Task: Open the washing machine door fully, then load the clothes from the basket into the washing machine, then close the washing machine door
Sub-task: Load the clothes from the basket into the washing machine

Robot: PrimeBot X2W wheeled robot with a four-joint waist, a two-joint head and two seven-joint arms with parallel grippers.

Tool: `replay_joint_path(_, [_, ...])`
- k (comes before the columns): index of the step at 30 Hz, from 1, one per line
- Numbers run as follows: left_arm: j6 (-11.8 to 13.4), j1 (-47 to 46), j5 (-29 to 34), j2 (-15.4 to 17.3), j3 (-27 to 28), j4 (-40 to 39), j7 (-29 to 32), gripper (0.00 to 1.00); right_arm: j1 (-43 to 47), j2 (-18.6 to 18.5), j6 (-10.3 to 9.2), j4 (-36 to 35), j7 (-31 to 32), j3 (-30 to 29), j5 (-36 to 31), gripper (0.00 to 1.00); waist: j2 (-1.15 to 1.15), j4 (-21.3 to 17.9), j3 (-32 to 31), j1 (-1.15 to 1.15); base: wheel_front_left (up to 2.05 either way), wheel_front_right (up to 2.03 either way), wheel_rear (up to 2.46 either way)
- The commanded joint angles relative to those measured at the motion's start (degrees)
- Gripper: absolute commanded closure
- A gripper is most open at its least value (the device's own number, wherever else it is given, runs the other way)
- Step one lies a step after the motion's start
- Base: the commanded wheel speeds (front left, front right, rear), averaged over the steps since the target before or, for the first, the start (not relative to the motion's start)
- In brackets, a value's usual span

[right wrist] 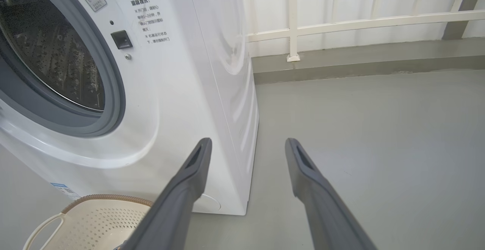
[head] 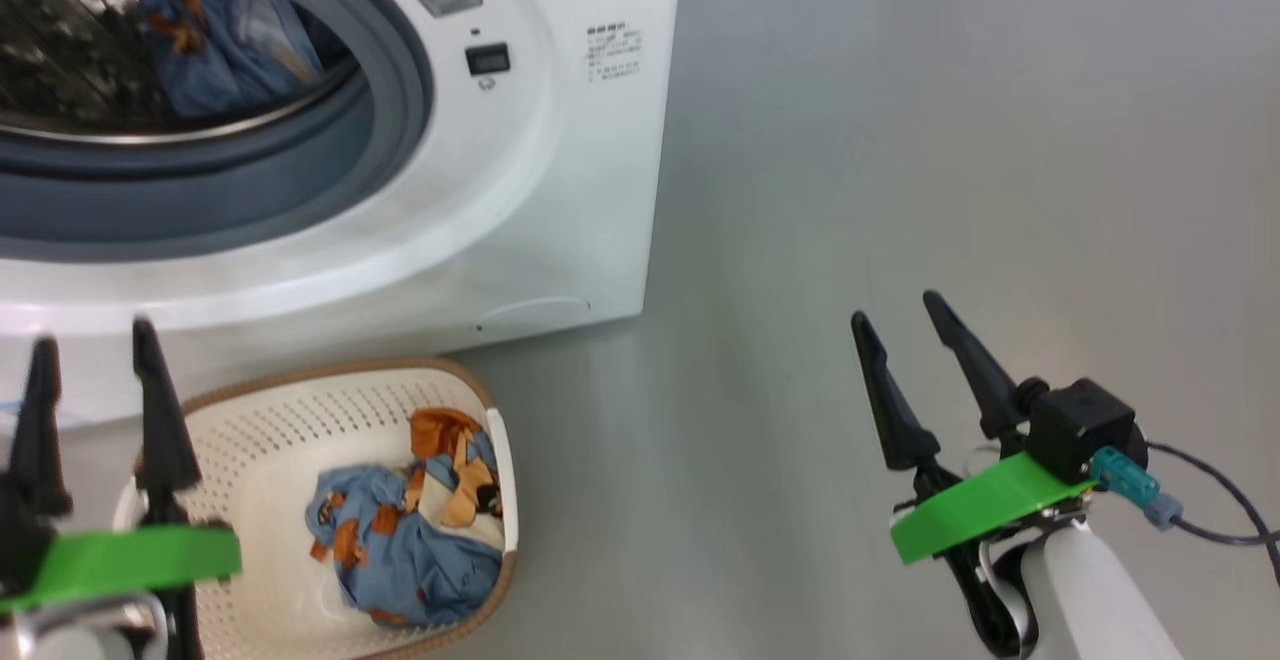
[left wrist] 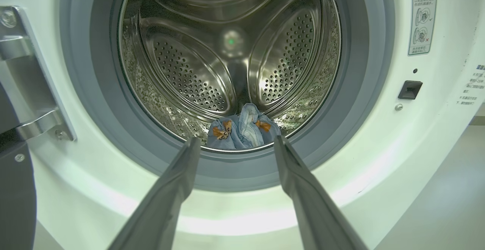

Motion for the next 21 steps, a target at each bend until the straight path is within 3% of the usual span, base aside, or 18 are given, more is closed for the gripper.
replay_joint_path(1, [0.3, 1.3, 0.5, 0.8, 2.4, -2.0, -0.3, 0.00, 1.6, 0.3, 0.35, -1.0, -0.3, 1.4, -0.2, 0.00, 0.00, -0.1, -2.4, 0.01, 0.00, 0.00, 0.00])
replay_joint_path(10, [0.1, 9.4, 1.9, -2.1, 3.5, -3.9, -0.3, 0.00, 3.3, 0.3, 0.35, -0.1, -0.3, 1.6, -1.2, 0.00, 0.00, 0.3, -7.0, 0.01, 0.00, 0.00, 0.00])
replay_joint_path(21, [1.6, 16.3, 2.1, -3.1, 3.2, -5.8, -0.3, 0.00, 4.3, 0.3, 0.35, 0.0, -0.3, 2.0, -1.8, 0.00, 0.00, 0.0, -9.8, 0.01, 0.00, 0.00, 0.00])
